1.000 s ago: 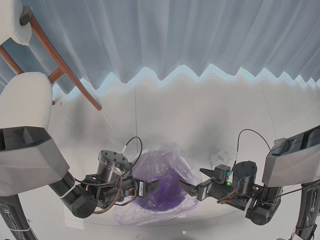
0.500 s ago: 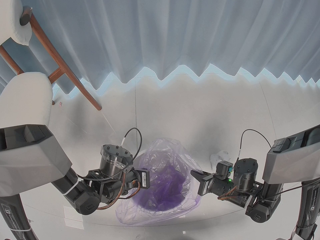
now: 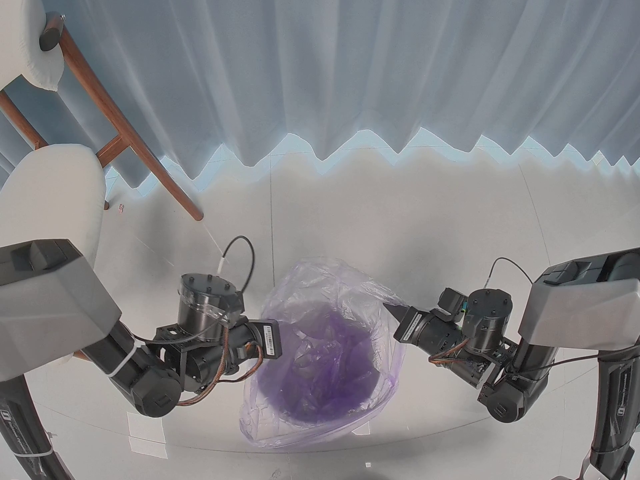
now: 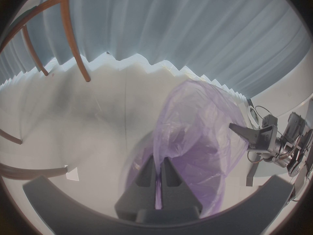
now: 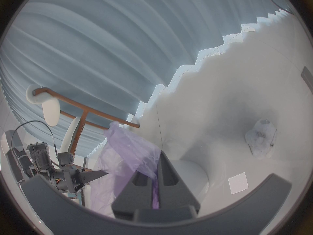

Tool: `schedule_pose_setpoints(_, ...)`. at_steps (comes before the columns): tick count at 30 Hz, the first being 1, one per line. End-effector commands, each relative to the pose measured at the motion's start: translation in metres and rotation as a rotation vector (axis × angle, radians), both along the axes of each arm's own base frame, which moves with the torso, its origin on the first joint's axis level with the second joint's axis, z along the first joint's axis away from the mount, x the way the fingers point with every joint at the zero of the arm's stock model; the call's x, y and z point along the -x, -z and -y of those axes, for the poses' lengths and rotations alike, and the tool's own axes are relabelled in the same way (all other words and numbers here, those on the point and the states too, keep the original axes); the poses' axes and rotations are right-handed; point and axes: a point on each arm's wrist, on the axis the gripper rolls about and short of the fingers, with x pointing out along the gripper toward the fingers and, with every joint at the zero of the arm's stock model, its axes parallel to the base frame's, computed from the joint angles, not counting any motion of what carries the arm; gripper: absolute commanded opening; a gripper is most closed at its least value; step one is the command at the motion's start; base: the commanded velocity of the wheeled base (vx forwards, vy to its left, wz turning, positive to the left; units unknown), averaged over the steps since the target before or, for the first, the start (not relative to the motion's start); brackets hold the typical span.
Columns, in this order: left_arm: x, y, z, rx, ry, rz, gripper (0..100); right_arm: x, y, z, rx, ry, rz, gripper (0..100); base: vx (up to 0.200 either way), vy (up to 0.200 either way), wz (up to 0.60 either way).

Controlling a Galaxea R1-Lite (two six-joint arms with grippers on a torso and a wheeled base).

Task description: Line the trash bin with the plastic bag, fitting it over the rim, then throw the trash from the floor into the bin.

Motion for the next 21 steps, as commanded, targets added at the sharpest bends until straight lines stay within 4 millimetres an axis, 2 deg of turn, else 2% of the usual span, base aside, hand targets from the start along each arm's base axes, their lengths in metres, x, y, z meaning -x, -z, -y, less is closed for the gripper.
schedule_pose_setpoints(1,-0.009,-0.007,-0.019,0.014,-0.054,0.015,0,-0.018,0.014,0.002,-0.012,0.031,0.005,0,0.0,0.0,0.0)
schedule_pose_setpoints(10,-0.022,0.006,-0.031,0.001,-0.101,-0.013,0,-0.041,0.032,0.007,-0.014,0.07,0.004,0,0.0,0.0,0.0)
schedule_pose_setpoints(15,-0.032,0.009,-0.037,0.017,-0.097,-0.02,0,-0.051,0.029,0.007,-0.02,0.078,0.009,0,0.0,0.0,0.0)
schedule_pose_setpoints(21,-0.032,0.011,-0.04,0.041,-0.051,-0.049,0,-0.058,0.024,0.004,-0.034,0.057,-0.004,0,0.0,0.0,0.0)
